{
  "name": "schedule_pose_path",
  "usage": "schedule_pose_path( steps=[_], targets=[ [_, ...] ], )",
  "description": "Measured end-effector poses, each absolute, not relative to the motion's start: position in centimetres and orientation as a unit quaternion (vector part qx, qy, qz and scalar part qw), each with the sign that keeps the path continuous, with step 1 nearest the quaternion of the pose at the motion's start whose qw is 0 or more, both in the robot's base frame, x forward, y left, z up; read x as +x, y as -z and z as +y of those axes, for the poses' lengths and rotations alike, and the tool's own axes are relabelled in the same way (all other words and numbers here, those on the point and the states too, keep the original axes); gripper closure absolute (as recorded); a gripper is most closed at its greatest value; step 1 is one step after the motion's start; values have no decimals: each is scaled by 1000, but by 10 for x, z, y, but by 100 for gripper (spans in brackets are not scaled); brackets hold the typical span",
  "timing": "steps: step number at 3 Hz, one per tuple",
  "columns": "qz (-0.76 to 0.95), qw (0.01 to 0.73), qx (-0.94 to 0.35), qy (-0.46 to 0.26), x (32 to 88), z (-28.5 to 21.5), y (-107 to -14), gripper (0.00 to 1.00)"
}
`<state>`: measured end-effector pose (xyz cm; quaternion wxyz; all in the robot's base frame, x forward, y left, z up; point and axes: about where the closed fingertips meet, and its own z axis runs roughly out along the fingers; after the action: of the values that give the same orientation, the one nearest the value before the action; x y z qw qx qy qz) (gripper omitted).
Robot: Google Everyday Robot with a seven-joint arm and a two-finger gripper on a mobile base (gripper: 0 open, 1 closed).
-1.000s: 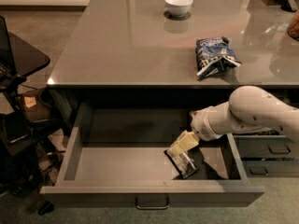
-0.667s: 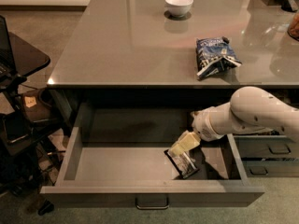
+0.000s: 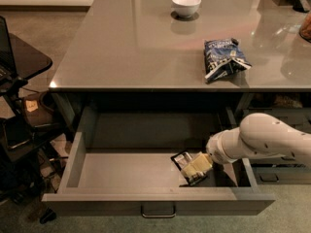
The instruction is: Pick rxbar chocolate from top drawer and place on counter
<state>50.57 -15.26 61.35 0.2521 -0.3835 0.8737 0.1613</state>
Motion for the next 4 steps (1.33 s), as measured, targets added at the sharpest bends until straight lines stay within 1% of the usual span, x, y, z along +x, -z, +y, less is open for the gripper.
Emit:
schedule_pose_path(
  steps=[1, 2, 3, 4],
  targets=[
    [866, 257, -391, -175, 480, -158, -609, 0],
    [866, 257, -391, -175, 480, -158, -609, 0],
    [860, 262, -388, -203, 451, -141, -589, 0],
    [860, 262, -387, -203, 451, -141, -589, 0]
  ],
)
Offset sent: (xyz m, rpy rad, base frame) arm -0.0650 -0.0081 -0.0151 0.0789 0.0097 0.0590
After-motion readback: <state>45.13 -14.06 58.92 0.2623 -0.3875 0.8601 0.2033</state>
